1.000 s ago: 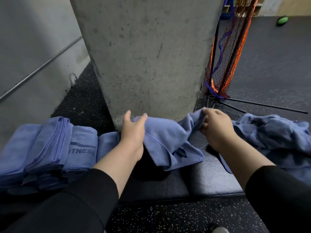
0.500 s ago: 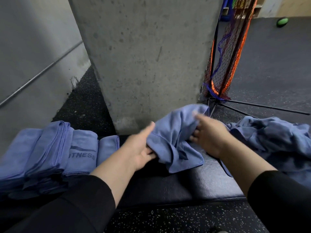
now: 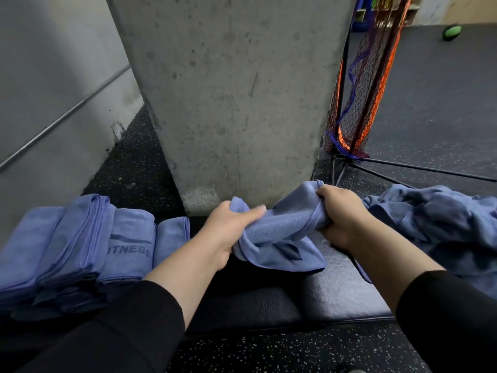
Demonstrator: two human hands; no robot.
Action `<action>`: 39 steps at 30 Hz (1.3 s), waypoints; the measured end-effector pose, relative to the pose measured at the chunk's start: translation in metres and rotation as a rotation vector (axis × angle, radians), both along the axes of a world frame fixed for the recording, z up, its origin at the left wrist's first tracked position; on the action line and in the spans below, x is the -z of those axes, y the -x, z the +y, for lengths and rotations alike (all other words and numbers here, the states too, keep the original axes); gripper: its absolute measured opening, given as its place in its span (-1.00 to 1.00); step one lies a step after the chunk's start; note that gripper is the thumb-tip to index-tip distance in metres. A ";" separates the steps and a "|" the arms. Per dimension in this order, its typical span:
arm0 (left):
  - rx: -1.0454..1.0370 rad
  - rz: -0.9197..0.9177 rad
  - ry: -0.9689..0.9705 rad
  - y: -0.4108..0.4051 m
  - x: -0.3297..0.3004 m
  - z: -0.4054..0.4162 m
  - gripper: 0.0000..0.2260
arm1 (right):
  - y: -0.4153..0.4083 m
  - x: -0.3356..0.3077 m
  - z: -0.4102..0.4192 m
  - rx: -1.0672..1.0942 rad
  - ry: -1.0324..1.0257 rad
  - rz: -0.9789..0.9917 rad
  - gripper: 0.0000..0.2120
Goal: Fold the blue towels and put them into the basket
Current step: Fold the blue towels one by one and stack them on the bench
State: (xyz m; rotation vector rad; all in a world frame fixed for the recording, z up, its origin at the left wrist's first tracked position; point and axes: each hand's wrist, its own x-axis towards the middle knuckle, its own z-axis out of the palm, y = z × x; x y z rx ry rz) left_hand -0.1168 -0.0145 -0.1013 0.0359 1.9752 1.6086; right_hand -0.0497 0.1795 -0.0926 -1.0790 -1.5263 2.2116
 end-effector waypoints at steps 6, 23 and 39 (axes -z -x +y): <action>0.111 0.347 0.397 0.003 0.007 -0.007 -0.61 | -0.003 -0.002 0.008 0.023 -0.021 0.081 -0.85; -0.353 -0.222 -0.438 0.008 0.011 -0.006 -0.82 | -0.006 0.025 0.006 -0.306 -0.127 0.098 -0.57; -0.233 0.026 -0.158 0.001 -0.007 -0.010 -0.83 | 0.008 0.036 -0.010 -0.173 -0.482 -0.155 -0.76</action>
